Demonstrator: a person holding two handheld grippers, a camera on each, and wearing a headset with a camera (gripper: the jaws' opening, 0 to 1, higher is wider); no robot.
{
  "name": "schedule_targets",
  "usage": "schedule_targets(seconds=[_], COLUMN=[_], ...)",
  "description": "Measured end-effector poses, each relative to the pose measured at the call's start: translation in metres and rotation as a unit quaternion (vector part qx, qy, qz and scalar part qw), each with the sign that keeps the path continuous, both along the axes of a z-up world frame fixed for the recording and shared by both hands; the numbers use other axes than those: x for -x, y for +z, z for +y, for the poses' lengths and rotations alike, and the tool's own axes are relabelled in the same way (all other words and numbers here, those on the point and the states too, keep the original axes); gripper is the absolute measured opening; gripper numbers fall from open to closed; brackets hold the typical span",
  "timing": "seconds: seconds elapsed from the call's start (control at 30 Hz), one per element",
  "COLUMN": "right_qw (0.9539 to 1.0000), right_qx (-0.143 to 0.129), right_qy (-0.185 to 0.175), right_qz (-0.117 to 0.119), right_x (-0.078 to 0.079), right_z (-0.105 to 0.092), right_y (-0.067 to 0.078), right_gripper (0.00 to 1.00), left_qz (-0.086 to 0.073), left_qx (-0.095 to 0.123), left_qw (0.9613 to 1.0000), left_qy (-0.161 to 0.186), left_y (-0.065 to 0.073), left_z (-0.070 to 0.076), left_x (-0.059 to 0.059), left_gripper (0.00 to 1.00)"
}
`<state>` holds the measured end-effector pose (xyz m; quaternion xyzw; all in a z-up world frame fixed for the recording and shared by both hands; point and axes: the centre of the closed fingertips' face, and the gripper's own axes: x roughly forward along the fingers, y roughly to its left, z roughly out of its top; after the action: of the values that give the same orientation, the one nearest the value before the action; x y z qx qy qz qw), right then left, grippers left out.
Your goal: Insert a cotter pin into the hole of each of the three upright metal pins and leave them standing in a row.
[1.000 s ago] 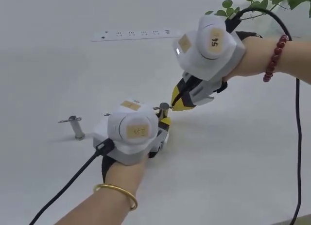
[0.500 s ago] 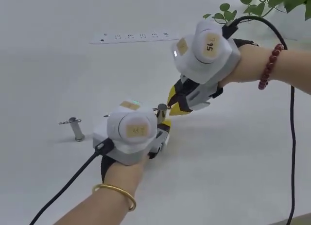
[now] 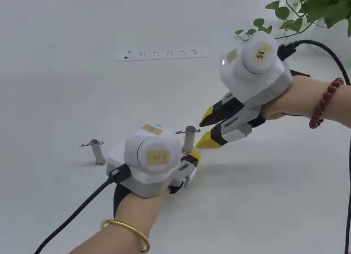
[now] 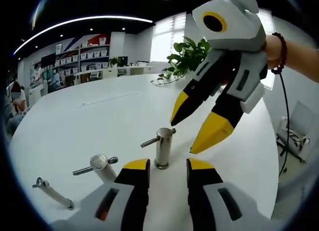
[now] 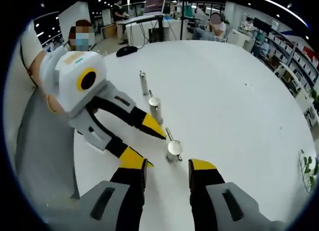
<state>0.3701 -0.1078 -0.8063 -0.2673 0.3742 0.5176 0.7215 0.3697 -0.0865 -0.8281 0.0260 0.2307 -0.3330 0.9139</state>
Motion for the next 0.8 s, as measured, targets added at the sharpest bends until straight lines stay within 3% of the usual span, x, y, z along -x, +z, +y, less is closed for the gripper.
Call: schedule_targets(seconds=[0.17, 0.2, 0.23, 0.3, 0.47, 0.8], right_qw=[0.9991, 0.9983, 0.9976, 0.9967, 0.992, 0.9842], right_qx=[-0.027, -0.037, -0.043, -0.052, -0.088, -0.117], right_qy=[-0.034, -0.045, -0.054, -0.063, -0.09, -0.133], right_qz=[0.004, 0.007, 0.007, -0.001, -0.001, 0.001], right_x=[0.008, 0.01, 0.011, 0.01, 0.014, 0.03], right_z=[0.004, 0.006, 0.007, 0.007, 0.014, 0.016], right_y=[0.006, 0.008, 0.01, 0.012, 0.019, 0.026], right_gripper=[0.41, 0.42, 0.45, 0.48, 0.53, 0.68], left_qz=[0.011, 0.025, 0.026, 0.019, 0.024, 0.013], left_qx=[0.013, 0.02, 0.02, 0.022, 0.026, 0.018], left_qw=[0.9998, 0.9993, 0.9993, 0.9993, 0.9987, 0.9975], left_qy=[0.011, 0.019, 0.02, 0.024, 0.036, 0.067], left_y=[0.007, 0.008, 0.009, 0.015, 0.022, 0.04], left_z=[0.013, 0.018, 0.021, 0.029, 0.053, 0.102], left_x=[0.01, 0.014, 0.015, 0.018, 0.028, 0.039], left_gripper=[0.3, 0.3, 0.3, 0.3, 0.33, 0.47])
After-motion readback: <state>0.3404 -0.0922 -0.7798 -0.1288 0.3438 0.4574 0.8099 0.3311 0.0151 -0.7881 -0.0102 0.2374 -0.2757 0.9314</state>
